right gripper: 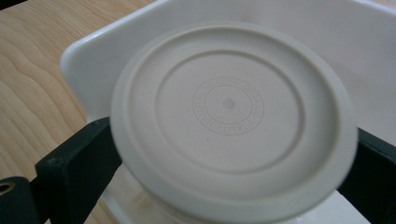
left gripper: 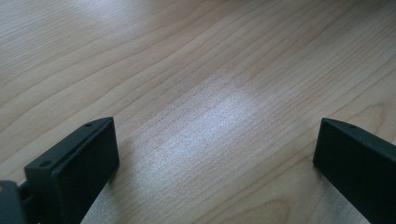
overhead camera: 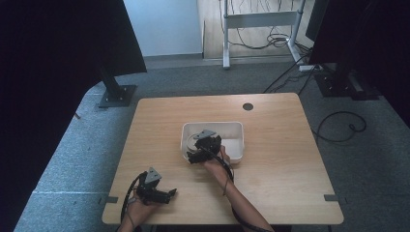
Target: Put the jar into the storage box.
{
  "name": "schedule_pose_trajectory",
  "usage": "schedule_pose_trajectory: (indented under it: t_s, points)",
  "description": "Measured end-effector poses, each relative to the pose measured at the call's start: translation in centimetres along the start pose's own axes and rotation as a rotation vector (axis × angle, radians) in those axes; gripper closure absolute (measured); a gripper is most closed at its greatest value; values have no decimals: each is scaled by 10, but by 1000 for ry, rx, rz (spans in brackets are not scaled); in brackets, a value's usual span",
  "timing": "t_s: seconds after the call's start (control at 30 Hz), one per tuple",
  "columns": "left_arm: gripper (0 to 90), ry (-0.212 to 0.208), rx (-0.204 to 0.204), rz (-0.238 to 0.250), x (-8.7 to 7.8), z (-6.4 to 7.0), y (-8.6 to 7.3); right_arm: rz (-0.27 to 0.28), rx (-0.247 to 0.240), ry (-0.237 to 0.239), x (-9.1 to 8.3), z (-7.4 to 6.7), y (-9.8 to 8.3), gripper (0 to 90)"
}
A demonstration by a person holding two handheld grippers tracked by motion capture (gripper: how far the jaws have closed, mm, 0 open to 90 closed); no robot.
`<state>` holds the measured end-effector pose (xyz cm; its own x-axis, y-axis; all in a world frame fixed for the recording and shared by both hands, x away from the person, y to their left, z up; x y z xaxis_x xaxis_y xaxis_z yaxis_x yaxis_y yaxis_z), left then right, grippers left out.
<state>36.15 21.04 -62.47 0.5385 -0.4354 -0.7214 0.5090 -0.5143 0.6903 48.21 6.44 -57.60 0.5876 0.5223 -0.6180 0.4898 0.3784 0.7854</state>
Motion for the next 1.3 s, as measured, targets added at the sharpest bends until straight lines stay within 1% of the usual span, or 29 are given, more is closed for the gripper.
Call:
schedule_pose_trajectory:
  t_s: [0.07, 0.2, 0.33, 0.7, 0.77, 0.83, 0.9, 0.93, 1.0, 1.23, 1.3]
  points:
    - [0, 0, 0, 0, 0, 0, 0, 8, -17, 1, -3, 0, 1, 25]
    - [0, 0, 0, -1, 0, 0, 0, 20, -24, 15, -10, -1, 3, 26]
    - [0, 1, -4, 3, 0, 0, 0, 13, -39, 25, -15, -1, 2, 26]
    - [0, 0, 4, 0, 0, 0, 0, 31, -48, 28, -29, 2, 2, 29]
    - [0, 0, 3, 1, 0, 0, 0, 32, -55, 24, -31, 3, 1, 30]
    - [0, -1, -2, 4, 0, 0, 0, 29, -58, 30, -34, 4, -1, 31]
    - [0, -1, -2, 4, 0, 0, 1, 36, -57, 25, -36, 5, -2, 32]
    - [0, -1, -2, 4, 0, 0, 1, 35, -54, 33, -38, 5, -3, 34]
    - [0, -1, -2, 5, 0, 0, 1, 41, -54, 32, -40, 6, -3, 35]
    - [0, 0, -1, 5, 0, 0, 1, 40, -69, 40, -46, 8, -8, 39]
    - [1, -1, -4, 5, 0, 0, 1, 41, -67, 38, -47, 8, -10, 40]
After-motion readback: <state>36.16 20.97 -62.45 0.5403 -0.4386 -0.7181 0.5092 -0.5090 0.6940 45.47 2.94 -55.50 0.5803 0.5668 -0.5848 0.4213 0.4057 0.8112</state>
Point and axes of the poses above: each handheld gripper's, and its own axes: x roughly forward along the jaws, y roughly out of its top, z roughly to its right, the point moved 10 cm from there along x, roughly forward along the jaws, and after that the axes turned 2 degrees about x, right-handed, at the moved point
